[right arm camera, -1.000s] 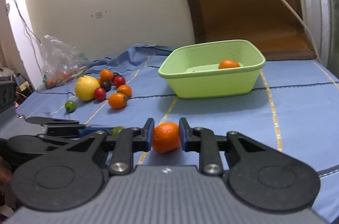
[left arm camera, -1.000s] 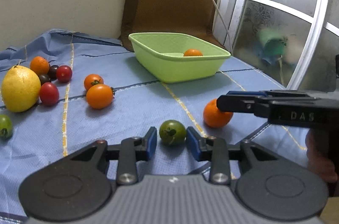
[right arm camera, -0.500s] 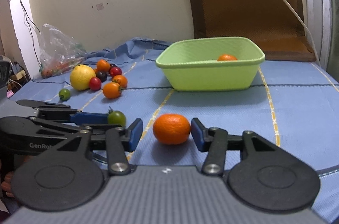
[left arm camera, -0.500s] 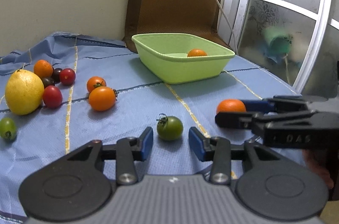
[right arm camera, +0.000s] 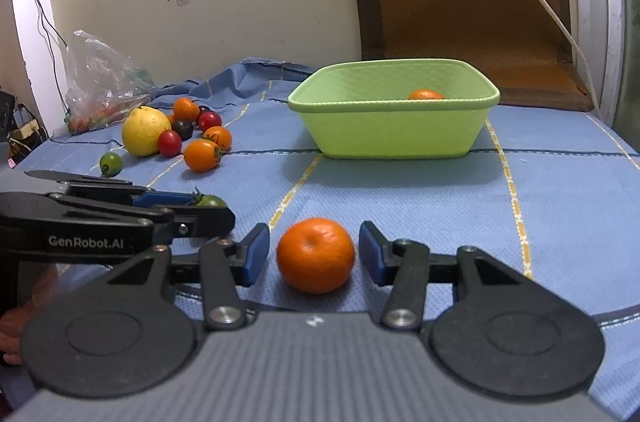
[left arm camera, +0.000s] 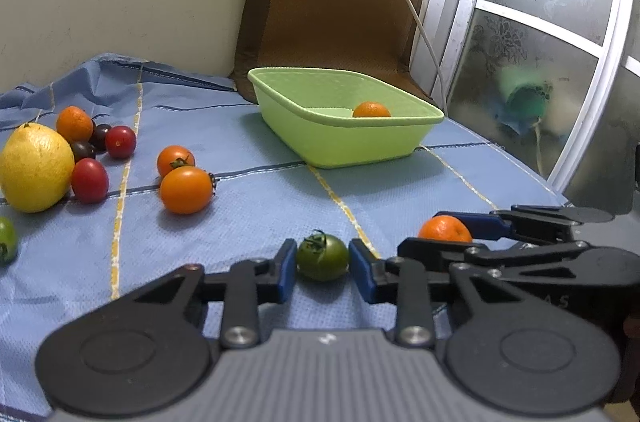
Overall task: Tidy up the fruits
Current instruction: 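Grasp the green tomato with the left tool while the right tool grasps an orange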
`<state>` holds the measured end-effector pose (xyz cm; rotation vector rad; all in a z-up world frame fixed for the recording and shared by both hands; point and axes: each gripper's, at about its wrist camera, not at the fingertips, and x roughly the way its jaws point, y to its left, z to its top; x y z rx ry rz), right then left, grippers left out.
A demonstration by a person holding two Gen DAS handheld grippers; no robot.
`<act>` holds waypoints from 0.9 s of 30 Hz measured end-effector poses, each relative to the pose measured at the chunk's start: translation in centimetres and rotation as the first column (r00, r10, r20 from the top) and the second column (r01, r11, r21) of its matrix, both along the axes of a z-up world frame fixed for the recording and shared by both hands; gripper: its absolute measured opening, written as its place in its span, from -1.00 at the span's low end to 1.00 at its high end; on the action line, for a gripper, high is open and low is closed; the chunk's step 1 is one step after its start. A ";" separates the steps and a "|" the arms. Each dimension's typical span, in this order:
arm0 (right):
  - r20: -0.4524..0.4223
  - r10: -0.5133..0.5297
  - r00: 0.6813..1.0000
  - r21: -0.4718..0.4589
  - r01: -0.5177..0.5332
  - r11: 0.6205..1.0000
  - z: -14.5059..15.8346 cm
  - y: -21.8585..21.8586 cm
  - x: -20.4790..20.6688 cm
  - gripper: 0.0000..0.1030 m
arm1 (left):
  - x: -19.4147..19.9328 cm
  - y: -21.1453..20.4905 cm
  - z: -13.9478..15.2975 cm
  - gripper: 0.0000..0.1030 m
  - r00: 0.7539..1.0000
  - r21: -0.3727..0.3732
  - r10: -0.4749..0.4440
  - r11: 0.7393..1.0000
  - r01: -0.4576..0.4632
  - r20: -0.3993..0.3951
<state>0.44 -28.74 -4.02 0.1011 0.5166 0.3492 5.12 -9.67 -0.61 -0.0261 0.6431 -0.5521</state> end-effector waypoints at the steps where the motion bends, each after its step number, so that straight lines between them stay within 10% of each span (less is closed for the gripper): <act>1: 0.002 -0.002 1.000 -0.007 0.002 1.000 0.0 0.1 -0.1 0.02 | 0.0 0.0 0.0 -0.44 1.000 -0.002 -0.001 1.000 0.001 0.001; 27: 0.013 -0.016 1.000 -0.053 0.017 0.998 -0.2 0.8 -0.5 0.03 | -0.5 -0.3 0.0 -0.42 0.999 0.026 -0.042 0.999 0.042 0.014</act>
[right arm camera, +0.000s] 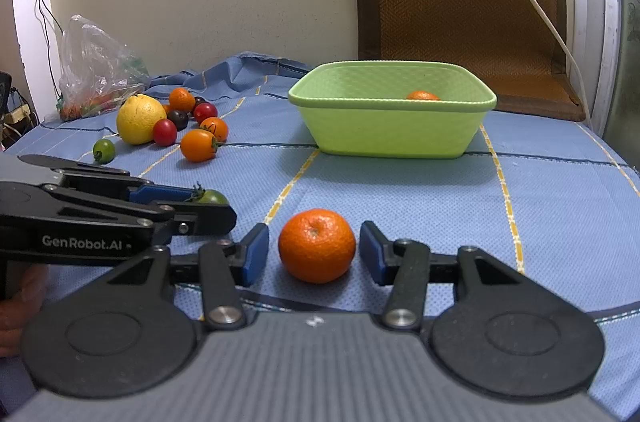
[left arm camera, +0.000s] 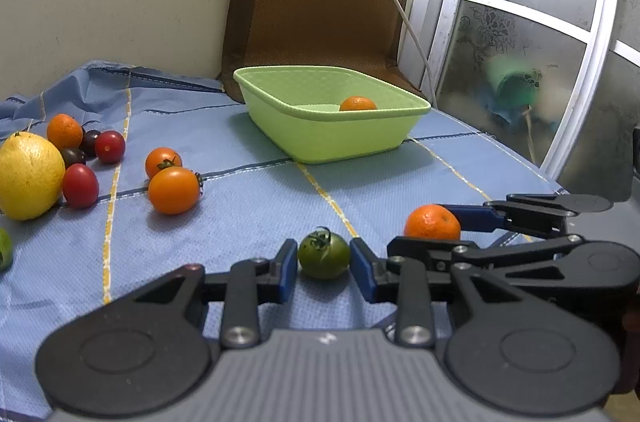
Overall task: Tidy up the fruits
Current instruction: 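Grasp the green tomato with the left tool while the right tool grasps an orange, then lower both fruits into the green basket and open both tools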
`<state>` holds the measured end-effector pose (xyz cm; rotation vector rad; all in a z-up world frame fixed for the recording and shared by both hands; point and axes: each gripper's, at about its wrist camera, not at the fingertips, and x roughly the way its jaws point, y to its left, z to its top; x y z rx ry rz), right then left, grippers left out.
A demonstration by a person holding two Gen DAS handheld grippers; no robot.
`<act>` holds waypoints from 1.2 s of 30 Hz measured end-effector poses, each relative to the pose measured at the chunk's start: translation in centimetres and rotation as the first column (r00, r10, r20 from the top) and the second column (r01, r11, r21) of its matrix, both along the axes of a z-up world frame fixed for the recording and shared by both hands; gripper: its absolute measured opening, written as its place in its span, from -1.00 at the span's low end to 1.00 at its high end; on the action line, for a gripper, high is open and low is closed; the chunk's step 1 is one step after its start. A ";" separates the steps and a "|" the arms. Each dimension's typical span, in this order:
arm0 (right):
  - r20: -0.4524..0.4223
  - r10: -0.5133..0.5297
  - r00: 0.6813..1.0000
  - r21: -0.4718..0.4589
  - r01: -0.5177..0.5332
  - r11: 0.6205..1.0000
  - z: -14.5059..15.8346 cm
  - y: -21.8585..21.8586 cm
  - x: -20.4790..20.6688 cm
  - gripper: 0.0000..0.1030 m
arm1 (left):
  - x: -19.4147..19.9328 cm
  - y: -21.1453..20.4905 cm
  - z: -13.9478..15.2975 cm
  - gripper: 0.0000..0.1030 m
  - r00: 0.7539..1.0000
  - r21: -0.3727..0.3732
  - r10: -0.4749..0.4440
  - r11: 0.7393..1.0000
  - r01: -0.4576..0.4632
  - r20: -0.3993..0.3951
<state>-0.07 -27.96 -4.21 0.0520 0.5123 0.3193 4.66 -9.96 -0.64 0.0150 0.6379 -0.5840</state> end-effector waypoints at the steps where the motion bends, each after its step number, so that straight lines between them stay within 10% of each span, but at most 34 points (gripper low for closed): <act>1: 0.000 -0.001 1.000 0.000 0.001 1.000 0.0 0.0 0.0 0.03 | 0.0 0.0 0.0 -0.43 1.000 0.000 0.000 1.000 0.000 0.000; 17: 0.173 -0.083 0.981 0.055 0.074 0.996 3.2 -2.1 3.2 -0.21 | 6.1 -1.1 4.6 -0.45 0.999 -0.130 -0.015 0.991 0.020 0.040; 28: 0.149 -0.166 0.975 0.053 0.160 0.986 2.3 -3.6 10.0 -0.17 | 14.7 -5.3 3.4 -0.44 0.999 -0.056 0.050 0.997 -0.051 -0.021; 36: 0.181 -0.176 0.968 0.119 0.156 0.981 2.3 -4.8 9.3 0.10 | 13.4 -4.4 4.6 -0.07 0.997 -0.084 0.078 0.994 -0.077 0.015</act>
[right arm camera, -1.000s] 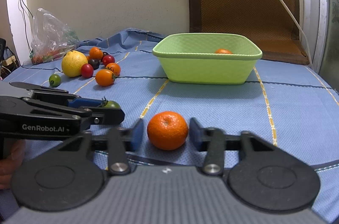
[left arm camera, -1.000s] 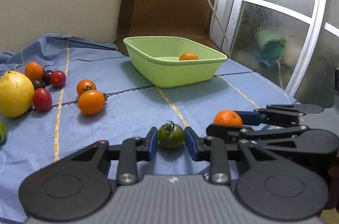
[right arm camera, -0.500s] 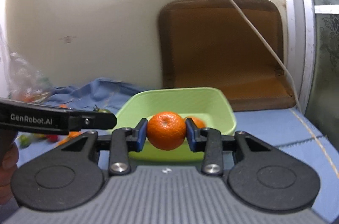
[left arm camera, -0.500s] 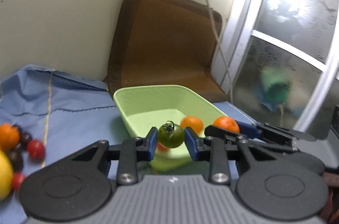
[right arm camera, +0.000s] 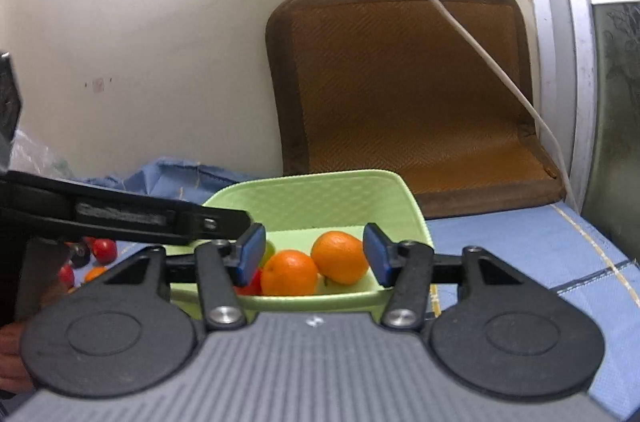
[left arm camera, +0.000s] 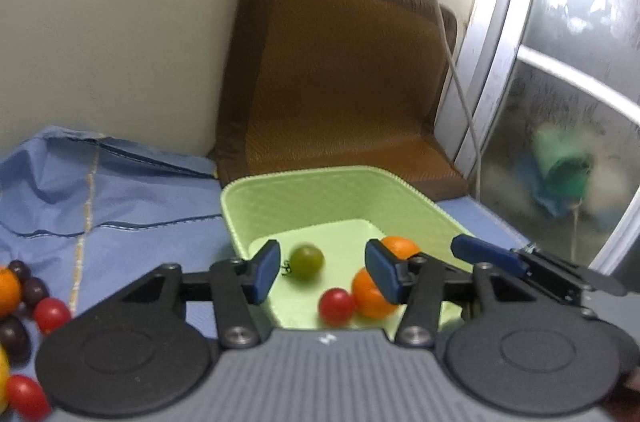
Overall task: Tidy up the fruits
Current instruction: 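Lower both fruits into the green basket and open both tools, then grasp an orange with the left tool while the right tool grasps a red tomato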
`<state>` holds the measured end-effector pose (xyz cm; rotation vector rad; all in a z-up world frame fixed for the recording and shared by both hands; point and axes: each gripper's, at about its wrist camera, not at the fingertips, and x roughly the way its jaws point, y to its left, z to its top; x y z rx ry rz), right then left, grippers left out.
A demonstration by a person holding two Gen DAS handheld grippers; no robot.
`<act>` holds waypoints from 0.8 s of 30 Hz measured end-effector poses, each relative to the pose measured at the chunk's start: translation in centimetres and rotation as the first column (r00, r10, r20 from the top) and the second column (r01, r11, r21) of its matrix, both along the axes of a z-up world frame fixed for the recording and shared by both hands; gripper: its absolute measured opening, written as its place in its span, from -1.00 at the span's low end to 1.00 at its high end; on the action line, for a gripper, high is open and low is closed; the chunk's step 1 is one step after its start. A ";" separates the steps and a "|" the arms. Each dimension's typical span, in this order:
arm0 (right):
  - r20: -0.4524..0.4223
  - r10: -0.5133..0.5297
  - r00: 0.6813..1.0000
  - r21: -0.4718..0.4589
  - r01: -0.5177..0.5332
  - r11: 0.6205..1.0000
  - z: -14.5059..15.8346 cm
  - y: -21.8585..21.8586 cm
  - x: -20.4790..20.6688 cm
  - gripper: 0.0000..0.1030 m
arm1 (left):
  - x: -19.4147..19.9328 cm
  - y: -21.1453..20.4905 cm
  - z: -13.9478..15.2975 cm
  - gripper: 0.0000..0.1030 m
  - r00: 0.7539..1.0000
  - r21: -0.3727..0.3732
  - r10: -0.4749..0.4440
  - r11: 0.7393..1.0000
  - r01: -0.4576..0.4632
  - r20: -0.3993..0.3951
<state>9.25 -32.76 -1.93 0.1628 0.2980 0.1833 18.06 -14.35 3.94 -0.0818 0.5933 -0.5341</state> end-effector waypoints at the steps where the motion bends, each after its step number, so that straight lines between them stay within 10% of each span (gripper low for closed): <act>1: 0.008 -0.006 1.000 0.004 0.006 1.000 0.0 -0.2 -0.1 0.10 | -0.7 1.0 0.5 -0.07 1.000 -0.023 0.007 1.000 -0.007 0.011; 14: 0.030 0.117 0.993 0.081 -0.119 0.990 2.3 2.4 -1.1 -0.12 | -6.1 22.5 2.5 -0.07 0.935 -0.114 0.353 0.929 -0.353 -0.015; 24: -0.093 0.306 0.947 -0.051 -0.311 0.949 3.0 12.4 1.1 -0.12 | 2.7 21.0 2.1 0.10 0.974 0.043 0.190 0.982 -0.187 -0.124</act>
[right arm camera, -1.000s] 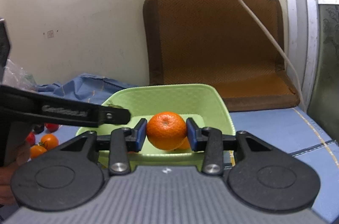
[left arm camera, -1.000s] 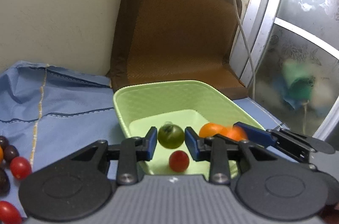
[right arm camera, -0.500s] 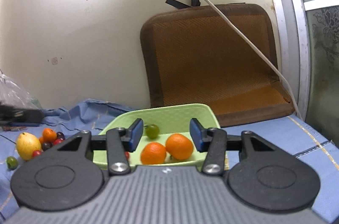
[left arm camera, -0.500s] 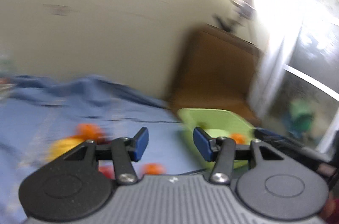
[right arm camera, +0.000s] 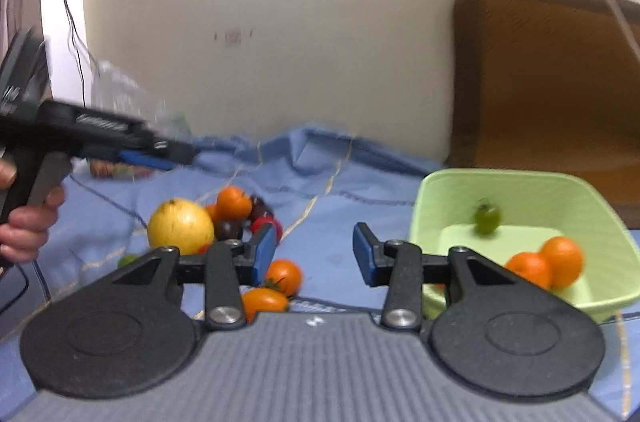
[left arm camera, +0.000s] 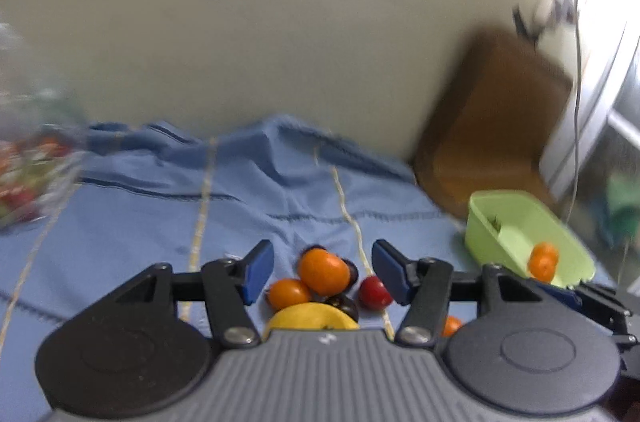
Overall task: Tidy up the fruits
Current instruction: 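Grasp an orange with the left tool while the right tool grasps a red tomato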
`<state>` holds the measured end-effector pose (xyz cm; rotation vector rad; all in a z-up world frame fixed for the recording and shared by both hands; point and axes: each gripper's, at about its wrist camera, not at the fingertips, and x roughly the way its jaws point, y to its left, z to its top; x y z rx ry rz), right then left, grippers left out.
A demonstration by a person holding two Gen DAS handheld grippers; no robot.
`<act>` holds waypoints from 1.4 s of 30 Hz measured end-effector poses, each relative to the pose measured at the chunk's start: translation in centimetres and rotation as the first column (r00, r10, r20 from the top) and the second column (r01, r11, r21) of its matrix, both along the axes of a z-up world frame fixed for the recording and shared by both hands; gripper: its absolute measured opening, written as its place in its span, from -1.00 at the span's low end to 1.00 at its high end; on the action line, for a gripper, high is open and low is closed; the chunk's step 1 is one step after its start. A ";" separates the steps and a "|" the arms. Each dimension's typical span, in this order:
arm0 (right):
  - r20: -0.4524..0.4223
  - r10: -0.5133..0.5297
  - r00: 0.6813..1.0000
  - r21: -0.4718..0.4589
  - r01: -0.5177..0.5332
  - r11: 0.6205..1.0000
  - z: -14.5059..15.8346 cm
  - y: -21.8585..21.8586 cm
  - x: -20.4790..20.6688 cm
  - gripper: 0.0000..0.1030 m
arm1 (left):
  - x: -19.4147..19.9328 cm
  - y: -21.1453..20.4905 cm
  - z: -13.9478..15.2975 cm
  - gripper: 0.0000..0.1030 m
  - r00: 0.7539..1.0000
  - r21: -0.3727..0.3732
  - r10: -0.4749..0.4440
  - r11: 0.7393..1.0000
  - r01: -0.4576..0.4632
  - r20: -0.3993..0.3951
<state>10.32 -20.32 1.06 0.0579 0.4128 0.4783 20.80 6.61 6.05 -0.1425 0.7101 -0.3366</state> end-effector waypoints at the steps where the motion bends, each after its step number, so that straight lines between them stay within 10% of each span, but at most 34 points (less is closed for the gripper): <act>1: -0.014 0.003 1.000 -0.006 -0.003 1.000 -0.1 0.4 0.4 -0.12 | 0.8 -0.6 -0.4 0.12 1.000 0.028 -0.013 1.000 0.013 -0.023; 12: -0.115 0.096 0.989 -0.122 -0.110 0.986 -1.1 5.1 5.2 -0.11 | 2.9 -2.7 -3.1 -0.20 0.993 0.115 -0.041 0.992 0.054 -0.111; 20: -0.215 0.161 0.963 -0.197 -0.204 0.959 -2.0 8.4 9.1 -0.13 | 3.3 -1.8 -3.1 -0.29 0.993 0.041 -0.029 0.999 0.034 -0.116; 22: -0.229 0.183 0.956 -0.159 -0.222 0.962 -2.2 8.2 9.4 -0.41 | 3.0 -1.3 -2.7 -0.29 0.993 0.002 -0.022 1.000 0.022 -0.115; 32: -0.091 0.050 0.995 0.003 -0.050 0.999 0.6 1.7 2.9 -0.42 | -3.0 -2.7 1.8 -0.29 0.996 -0.159 -0.087 0.983 0.086 0.001; 42: -0.096 -0.097 0.991 0.005 0.098 0.995 -2.1 -5.8 -6.9 -0.42 | -10.2 -12.0 -2.4 -0.28 0.958 -0.133 -0.286 0.949 0.285 0.010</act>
